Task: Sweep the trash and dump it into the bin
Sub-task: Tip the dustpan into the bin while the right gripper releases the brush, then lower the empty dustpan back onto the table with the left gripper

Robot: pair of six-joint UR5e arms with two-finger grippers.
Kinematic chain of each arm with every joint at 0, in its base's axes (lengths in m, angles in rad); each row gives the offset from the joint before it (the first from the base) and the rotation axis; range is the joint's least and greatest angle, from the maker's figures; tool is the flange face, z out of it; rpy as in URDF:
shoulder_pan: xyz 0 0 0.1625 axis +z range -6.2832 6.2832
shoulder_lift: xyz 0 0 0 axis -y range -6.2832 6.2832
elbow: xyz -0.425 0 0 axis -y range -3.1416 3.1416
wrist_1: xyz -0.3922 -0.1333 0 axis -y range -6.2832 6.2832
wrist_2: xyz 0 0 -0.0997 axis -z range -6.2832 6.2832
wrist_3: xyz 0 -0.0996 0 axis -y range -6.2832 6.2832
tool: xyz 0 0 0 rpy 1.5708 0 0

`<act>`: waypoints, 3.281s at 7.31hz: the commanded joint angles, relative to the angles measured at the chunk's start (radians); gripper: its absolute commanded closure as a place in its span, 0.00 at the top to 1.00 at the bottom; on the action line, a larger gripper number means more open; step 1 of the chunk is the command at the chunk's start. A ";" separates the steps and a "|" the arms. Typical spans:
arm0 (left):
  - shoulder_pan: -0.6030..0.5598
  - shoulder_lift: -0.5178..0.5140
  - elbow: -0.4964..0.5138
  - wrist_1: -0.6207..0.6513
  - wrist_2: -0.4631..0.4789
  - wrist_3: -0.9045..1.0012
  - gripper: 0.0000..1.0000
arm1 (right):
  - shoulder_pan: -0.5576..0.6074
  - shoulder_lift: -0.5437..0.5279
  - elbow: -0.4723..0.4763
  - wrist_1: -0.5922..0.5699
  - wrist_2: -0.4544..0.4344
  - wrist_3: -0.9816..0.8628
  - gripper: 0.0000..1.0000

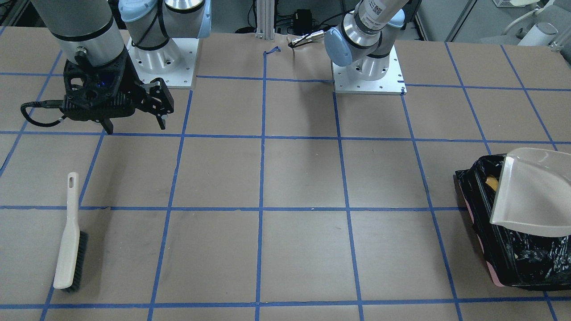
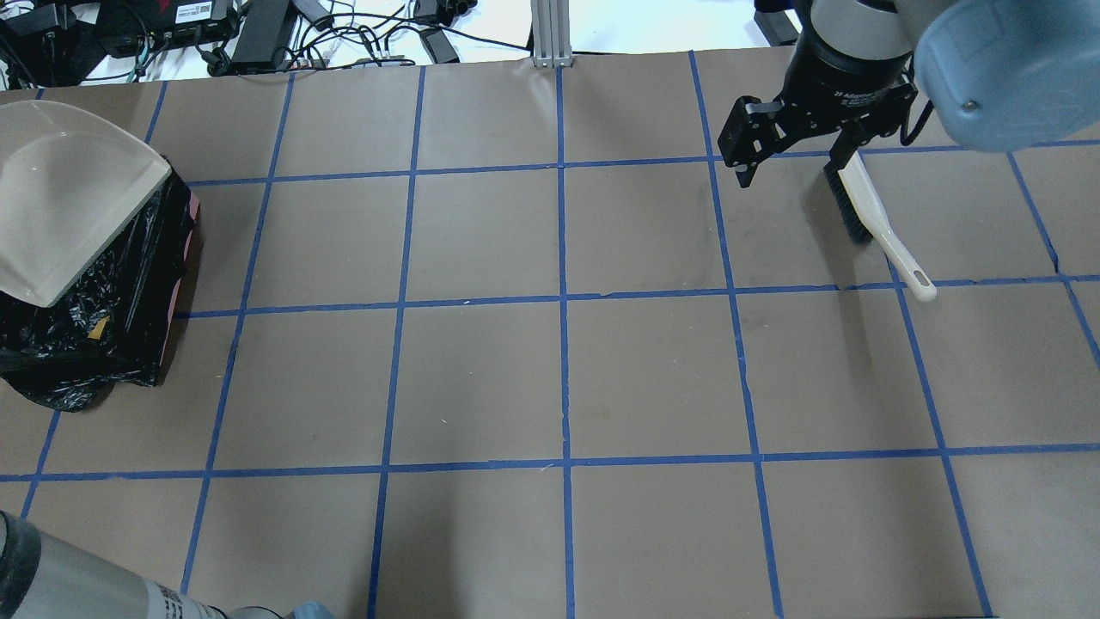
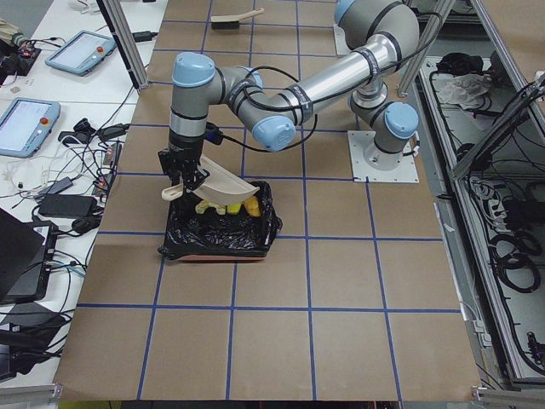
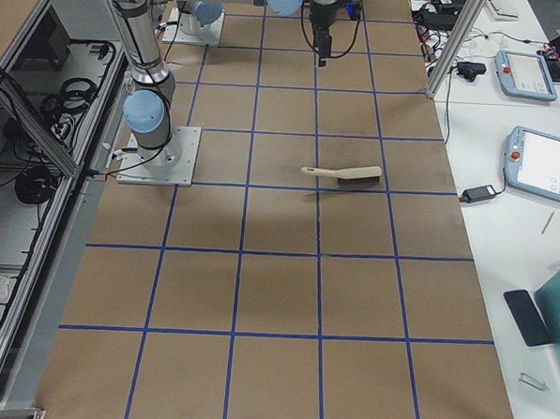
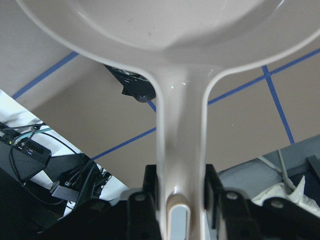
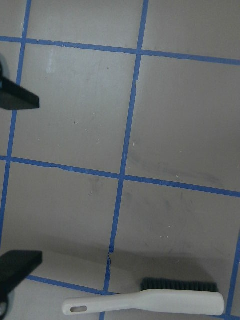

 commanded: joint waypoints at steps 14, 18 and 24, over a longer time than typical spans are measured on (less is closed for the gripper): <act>-0.444 -0.117 -0.246 -0.032 0.004 -0.999 0.01 | -0.025 -0.029 0.005 0.060 0.001 0.098 1.00; -0.447 -0.133 -0.270 0.023 0.031 -0.982 0.02 | -0.025 -0.028 0.006 0.061 0.001 0.098 1.00; -0.441 -0.139 -0.289 0.037 0.033 -0.976 0.06 | -0.025 -0.029 0.022 0.043 0.001 0.099 1.00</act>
